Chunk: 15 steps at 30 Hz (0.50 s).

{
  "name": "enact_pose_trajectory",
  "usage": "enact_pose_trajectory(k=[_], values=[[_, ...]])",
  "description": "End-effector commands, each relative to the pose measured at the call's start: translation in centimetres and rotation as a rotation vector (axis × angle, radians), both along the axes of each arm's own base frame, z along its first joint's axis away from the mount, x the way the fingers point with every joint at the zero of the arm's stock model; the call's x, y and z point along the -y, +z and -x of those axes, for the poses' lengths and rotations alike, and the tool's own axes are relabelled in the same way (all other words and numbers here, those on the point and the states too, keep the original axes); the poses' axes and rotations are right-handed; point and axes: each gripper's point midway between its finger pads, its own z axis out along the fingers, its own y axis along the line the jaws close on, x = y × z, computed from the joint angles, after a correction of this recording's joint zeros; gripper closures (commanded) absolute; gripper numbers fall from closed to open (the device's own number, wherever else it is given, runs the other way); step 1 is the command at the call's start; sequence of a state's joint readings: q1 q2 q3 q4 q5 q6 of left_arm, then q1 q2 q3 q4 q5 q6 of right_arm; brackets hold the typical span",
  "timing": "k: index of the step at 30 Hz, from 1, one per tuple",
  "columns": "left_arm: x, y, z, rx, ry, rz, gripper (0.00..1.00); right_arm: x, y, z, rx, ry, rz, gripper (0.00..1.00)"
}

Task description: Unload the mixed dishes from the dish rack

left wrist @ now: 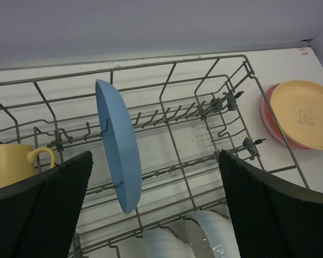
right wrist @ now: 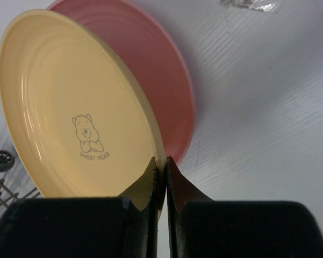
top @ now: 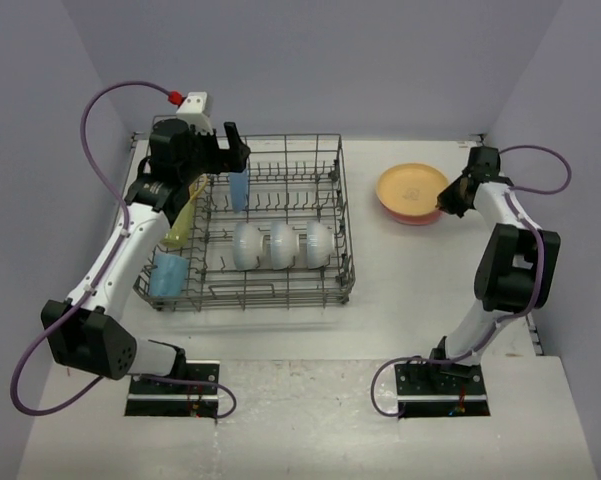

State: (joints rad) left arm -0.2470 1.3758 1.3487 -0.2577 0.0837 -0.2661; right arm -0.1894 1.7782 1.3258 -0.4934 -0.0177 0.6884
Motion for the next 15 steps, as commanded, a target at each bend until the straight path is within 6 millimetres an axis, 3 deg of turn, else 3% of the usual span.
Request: enact_pose_trajectory(k=[1,9,15], values=[[1.0,0.1,0.1,-0.009,-0.053,0.056,0.0,2.1,2.1,-3.1,0.122,-0.053,0.004,1.0],[1.4,-1.1,-0.4,-0.031,-0.074,0.055,0.0,2.5,-0.5,-3.7,0.085,-0.046,-0.006,1.0],[1.6,-1.8,-0.7,-0.049,-0.082,0.056,0.0,2.1,-1.3,-4.3,0.087,-0.026,-0.032,0.98]])
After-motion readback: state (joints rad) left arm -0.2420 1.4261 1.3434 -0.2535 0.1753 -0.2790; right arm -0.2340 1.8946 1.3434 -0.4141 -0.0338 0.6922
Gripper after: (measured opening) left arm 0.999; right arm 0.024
